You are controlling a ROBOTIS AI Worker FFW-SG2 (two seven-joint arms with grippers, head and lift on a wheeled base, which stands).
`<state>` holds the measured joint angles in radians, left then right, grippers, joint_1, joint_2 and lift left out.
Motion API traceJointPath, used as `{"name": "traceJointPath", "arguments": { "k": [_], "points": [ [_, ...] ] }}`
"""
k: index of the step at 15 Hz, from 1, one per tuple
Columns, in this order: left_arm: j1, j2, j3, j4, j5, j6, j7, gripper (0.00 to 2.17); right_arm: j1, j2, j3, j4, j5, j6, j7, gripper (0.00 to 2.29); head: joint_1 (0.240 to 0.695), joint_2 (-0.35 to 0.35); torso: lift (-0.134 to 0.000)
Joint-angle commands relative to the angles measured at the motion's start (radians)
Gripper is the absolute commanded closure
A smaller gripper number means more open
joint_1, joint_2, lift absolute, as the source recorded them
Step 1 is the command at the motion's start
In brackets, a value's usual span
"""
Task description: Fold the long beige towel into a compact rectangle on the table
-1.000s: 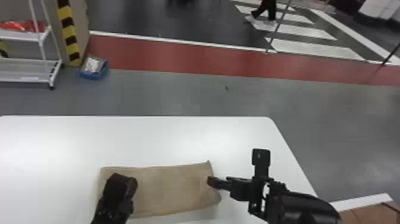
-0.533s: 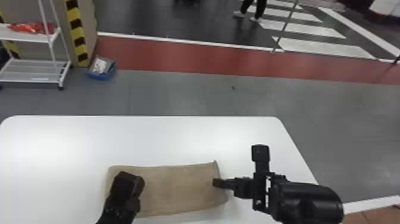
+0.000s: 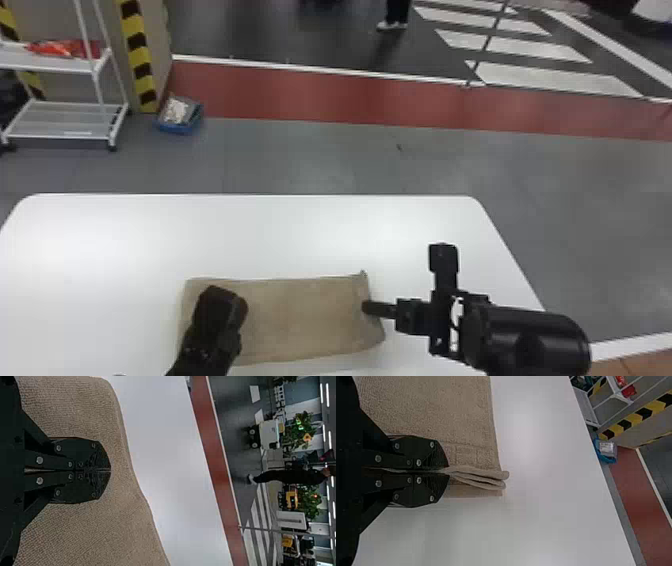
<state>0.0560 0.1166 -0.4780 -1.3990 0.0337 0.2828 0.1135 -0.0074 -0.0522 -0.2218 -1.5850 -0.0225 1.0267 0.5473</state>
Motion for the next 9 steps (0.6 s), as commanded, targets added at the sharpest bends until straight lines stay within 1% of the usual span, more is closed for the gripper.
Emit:
{"name": "traceJointPath", "arguments": {
  "k": [1, 2, 4, 5, 6, 7, 8, 9],
  "points": [
    [0.002, 0.000, 0.001, 0.000, 0.000, 0.002, 0.000, 2.07, 0.021, 0.000, -0.001, -0.055, -0.040, 0.000, 0.000, 1.30, 0.695, -0.223, 0.000],
    [0.004, 0.000, 0.001, 0.000, 0.000, 0.002, 0.000, 2.07, 0.035, 0.000, 0.001, -0.070, -0.059, 0.000, 0.000, 1.29, 0.695, -0.218, 0.000],
    [0.004, 0.000, -0.001, 0.000, 0.000, 0.011, 0.002, 2.07, 0.040, 0.002, 0.009, -0.096, -0.057, 0.019, -0.014, 1.28, 0.695, -0.209, 0.000],
    [0.005, 0.000, -0.002, 0.000, -0.002, 0.011, 0.003, 2.07, 0.040, 0.003, 0.012, -0.099, -0.039, 0.019, -0.021, 1.01, 0.695, -0.206, 0.000],
    [0.005, 0.000, -0.002, 0.000, -0.003, 0.011, 0.003, 2.07, 0.040, 0.002, 0.012, -0.099, -0.017, 0.019, -0.023, 0.89, 0.695, -0.206, 0.000],
    [0.005, 0.000, -0.002, 0.000, -0.005, 0.011, 0.005, 2.07, 0.032, 0.002, 0.012, -0.098, -0.002, 0.031, -0.023, 0.89, 0.695, -0.208, 0.000],
    [0.005, 0.000, -0.004, 0.000, -0.005, 0.011, 0.005, 2.07, 0.023, 0.003, 0.015, -0.096, 0.019, 0.059, -0.027, 0.76, 0.695, -0.212, 0.000],
    [0.005, 0.000, -0.005, 0.000, -0.005, 0.014, 0.006, 2.07, 0.021, 0.003, 0.036, -0.098, 0.050, 0.056, -0.035, 0.39, 0.695, -0.215, 0.000]
  ]
}}
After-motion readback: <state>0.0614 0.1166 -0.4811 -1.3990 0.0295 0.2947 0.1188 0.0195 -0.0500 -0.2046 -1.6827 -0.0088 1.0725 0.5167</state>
